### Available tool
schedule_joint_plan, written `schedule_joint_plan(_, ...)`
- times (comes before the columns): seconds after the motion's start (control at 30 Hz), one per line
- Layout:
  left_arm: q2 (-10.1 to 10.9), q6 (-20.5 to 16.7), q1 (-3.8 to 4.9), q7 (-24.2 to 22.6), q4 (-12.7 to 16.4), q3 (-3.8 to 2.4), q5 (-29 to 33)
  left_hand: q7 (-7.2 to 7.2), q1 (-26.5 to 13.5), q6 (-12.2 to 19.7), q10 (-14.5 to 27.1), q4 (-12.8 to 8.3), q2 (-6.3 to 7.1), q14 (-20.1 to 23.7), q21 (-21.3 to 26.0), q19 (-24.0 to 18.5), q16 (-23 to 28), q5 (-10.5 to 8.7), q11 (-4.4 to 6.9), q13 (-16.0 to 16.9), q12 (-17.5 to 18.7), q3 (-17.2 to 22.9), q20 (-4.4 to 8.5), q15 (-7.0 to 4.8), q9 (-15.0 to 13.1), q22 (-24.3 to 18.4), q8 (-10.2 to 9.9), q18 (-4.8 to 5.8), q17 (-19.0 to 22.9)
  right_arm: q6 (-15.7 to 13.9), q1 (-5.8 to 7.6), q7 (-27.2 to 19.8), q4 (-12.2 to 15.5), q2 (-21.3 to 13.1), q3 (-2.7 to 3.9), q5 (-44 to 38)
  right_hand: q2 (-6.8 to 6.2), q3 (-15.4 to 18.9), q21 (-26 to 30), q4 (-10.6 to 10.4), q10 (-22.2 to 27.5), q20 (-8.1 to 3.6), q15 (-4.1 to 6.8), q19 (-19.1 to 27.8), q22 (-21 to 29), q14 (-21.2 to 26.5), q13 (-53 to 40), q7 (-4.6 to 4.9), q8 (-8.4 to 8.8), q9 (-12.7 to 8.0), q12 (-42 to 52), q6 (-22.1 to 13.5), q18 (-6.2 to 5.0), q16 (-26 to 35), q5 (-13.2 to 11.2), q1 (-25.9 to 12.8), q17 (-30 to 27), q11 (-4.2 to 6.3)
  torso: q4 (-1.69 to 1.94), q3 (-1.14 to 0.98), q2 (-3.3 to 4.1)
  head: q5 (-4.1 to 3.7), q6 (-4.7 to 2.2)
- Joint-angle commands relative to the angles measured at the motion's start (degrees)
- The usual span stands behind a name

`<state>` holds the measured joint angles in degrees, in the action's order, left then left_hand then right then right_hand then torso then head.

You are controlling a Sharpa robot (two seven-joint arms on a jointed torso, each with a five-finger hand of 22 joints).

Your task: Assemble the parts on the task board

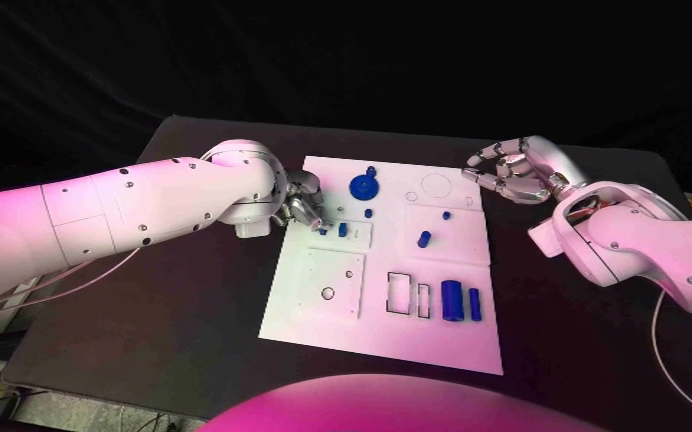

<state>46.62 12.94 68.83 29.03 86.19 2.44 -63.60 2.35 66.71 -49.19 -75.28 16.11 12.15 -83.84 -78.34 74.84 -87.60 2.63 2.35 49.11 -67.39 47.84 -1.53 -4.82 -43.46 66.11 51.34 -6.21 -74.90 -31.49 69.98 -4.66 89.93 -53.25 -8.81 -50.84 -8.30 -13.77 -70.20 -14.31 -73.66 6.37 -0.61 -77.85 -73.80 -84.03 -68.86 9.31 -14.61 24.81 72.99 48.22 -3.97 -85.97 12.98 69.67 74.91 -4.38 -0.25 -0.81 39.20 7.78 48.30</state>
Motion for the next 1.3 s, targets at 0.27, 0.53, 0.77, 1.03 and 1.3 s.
schedule_joint_plan(0.27, -0.32, 2.01, -0.32, 0.14, -0.23, 0.19, 0.45, -1.26, -1.87, -0.76, -0.23, -5.03, 0.5, -4.87, -0.38, 0.3, -0.38, 0.3, 0.37, 0.22, -0.5, 4.45, 0.3, -0.68, -0.36, 0.14, 0.45, 1.02, -9.79, 0.59, -0.03, -0.1, 0.08, 0.0, 0.0, -0.37, 0.09, 0.21, 0.18, -0.48, 0.19, -0.17, 0.45, 0.3, 0.01, -3.36, 0.01, -0.13, -0.43, 0.06, -0.09, -0.37, -1.16, 0.23, 0.32, 0.45, 3.88, -0.02, 0.05, 0.0, -0.07, 0.05, 0.02)
schedule_joint_plan(0.53, -0.32, 2.02, -0.32, 0.19, -0.61, 0.18, 0.45, -1.61, -4.49, -1.06, -0.29, -1.86, 1.22, -4.89, -0.43, 0.5, -0.44, 0.29, 0.65, 0.55, -0.73, 0.21, 0.64, -0.96, -0.58, 0.35, 0.63, 1.07, -9.92, 0.54, -0.03, -0.16, 0.07, -0.03, 0.0, -0.37, 0.1, 0.26, 0.29, -0.55, 0.24, -0.17, 0.45, 0.37, 0.09, -3.36, 0.07, -0.13, -0.46, 0.07, -0.13, -0.39, -1.18, 0.24, 0.33, 0.46, 3.86, -0.02, 0.02, -0.04, -0.05, 0.08, -0.03)
schedule_joint_plan(0.77, -0.16, 1.02, -0.33, 0.13, -0.7, 0.09, 0.46, -1.64, -6.59, -1.32, -0.19, 0.59, 0.88, -4.87, -0.4, 0.57, -0.41, 0.31, 0.71, 0.57, -0.78, -3.31, 0.76, -1.04, -0.48, 0.39, 0.39, 1.1, -9.82, 0.51, -0.03, -0.19, 0.06, -0.05, 0.0, -0.37, 0.09, 0.31, 0.25, -0.62, 0.23, -0.17, 0.45, 0.34, 0.06, -3.36, 0.05, -0.13, -0.47, 0.07, -0.12, -0.4, -1.17, 0.25, 0.33, 0.44, 3.84, -0.02, -0.03, -0.01, -0.03, 0.08, -0.25)
schedule_joint_plan(1.03, 0.47, 0.27, -0.32, 0.08, -0.2, 0.0, 0.73, -1.53, -14.18, -1.87, -0.15, 0.81, -1.77, -4.86, -0.4, 0.69, -0.41, 0.33, 0.56, 0.63, -0.92, -9.64, 0.7, -0.94, -0.12, 0.51, -0.26, 1.11, -9.78, 0.58, -0.03, -0.28, -0.07, 0.03, 0.0, -0.37, 0.02, 0.56, 0.3, -0.9, 0.28, -0.18, 0.44, 0.34, 0.06, -3.37, 0.13, -0.12, -0.51, 0.07, -0.17, -0.46, -1.18, 0.24, 0.37, 0.34, 3.89, -0.03, -0.02, -0.04, -0.08, -0.08, -0.34)
schedule_joint_plan(1.3, 1.0, -0.5, -0.29, 0.02, 0.59, -0.28, 1.03, -1.59, -15.06, -1.79, 0.03, 0.81, -1.81, -4.82, -0.29, 0.61, -0.35, 0.35, 0.6, 0.45, -0.85, -13.42, 0.73, -0.98, -0.13, 0.39, -0.41, 1.08, -9.64, 0.58, -0.04, -0.33, -0.29, 0.06, 0.0, -0.35, 0.0, 0.69, 0.35, -1.05, 0.29, -0.18, 0.44, 0.36, 0.09, -3.35, 0.14, -0.12, -0.54, 0.07, -0.17, -0.49, -1.18, 0.28, 0.44, 0.29, 3.81, -0.03, 0.01, 0.0, -0.06, -0.22, -0.49)
